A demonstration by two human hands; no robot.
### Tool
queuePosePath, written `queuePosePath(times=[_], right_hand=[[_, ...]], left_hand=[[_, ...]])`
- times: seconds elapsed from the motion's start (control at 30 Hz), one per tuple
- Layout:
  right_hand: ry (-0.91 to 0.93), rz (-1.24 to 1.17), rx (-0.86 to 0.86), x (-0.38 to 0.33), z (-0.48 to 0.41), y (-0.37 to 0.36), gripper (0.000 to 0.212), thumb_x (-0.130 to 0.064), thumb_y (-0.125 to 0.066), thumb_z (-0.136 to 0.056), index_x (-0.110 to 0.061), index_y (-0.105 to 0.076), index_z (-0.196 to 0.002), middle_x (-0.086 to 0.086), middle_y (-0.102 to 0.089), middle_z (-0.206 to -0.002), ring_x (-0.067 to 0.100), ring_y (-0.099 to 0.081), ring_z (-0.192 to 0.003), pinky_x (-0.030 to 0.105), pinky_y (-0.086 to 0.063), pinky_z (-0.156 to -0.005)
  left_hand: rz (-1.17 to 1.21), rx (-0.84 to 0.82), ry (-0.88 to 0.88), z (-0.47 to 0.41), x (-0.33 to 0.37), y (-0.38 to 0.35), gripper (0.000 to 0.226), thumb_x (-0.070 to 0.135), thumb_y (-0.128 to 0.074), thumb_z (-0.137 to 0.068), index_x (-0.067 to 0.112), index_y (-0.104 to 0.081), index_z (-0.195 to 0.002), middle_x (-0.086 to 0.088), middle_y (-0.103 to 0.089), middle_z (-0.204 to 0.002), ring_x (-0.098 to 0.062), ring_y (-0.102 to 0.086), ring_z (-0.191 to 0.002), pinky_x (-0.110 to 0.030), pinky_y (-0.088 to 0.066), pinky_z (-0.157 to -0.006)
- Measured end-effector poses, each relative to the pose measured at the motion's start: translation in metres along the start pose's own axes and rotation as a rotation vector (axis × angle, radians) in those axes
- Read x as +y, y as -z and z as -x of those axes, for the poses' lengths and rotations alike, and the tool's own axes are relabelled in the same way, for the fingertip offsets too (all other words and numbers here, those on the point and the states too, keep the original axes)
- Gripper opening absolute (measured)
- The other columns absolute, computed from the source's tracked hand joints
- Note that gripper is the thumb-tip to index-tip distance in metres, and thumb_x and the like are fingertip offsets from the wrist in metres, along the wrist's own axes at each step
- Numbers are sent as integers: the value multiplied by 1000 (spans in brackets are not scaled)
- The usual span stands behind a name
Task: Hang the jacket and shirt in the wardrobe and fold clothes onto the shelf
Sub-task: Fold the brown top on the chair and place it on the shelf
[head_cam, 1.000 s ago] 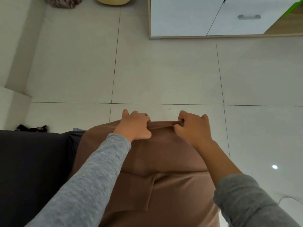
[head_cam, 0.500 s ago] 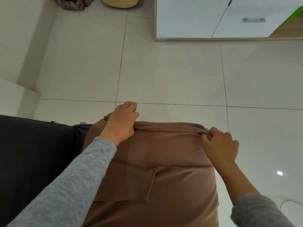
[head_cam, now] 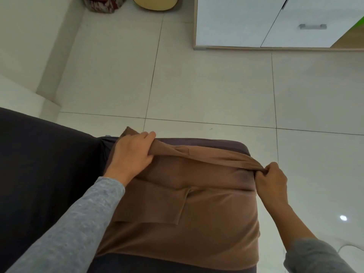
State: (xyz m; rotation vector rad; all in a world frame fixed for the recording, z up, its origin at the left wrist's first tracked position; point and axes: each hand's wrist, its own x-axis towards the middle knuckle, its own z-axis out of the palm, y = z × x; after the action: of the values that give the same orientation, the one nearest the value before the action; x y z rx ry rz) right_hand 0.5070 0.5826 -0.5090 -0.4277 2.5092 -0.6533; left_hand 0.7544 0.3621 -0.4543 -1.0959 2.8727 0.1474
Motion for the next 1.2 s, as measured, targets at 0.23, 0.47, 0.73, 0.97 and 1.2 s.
queuePosePath(times=[0.23,0.47,0.73,0.97,1.2], right_hand=[[-38,-183,67,13,33,15,6,3,-46,-86,-3,-46,-85,8,-51,-77,21,-46,-62,29,-36,-53],[-73,-252,139,38,78,19,14,4,-52,-87,-8,-46,-92,4,-54,-97,23,-52,-88,35,-43,-76],[-127,-87,-91,72,109,7,25,-11,-57,-91,-4,-51,-115,18,-57,-121,37,-52,-114,44,-41,-93],[111,18,-107,28,145,-20,39,-19,-55,-92,-10,-45,-128,11,-48,-131,35,-47,-119,45,-35,-104],[908,216,-516,-7,174,-74,61,-24,-66,-70,-36,-44,-125,-11,-46,-135,9,-35,-127,27,-23,-104]], left_hand=[[92,-13,114,61,7,-1,54,3,-83,-56,-1,-65,-107,-15,-69,-90,-31,-64,-54,-31,-51,-45],[191,-162,299,135,30,-8,63,8,-79,-65,1,-58,-124,-16,-68,-109,-37,-68,-80,-37,-54,-64],[439,-384,422,190,45,-23,46,48,-62,-81,27,-48,-118,6,-63,-107,-14,-62,-93,-26,-49,-77],[569,122,505,198,41,-35,34,59,-51,-84,25,-54,-82,12,-48,-76,-3,-49,-74,-22,-43,-66],[824,182,1056,131,6,-36,46,46,-62,-84,13,-56,-115,2,-44,-109,-21,-50,-107,-40,-45,-95]])
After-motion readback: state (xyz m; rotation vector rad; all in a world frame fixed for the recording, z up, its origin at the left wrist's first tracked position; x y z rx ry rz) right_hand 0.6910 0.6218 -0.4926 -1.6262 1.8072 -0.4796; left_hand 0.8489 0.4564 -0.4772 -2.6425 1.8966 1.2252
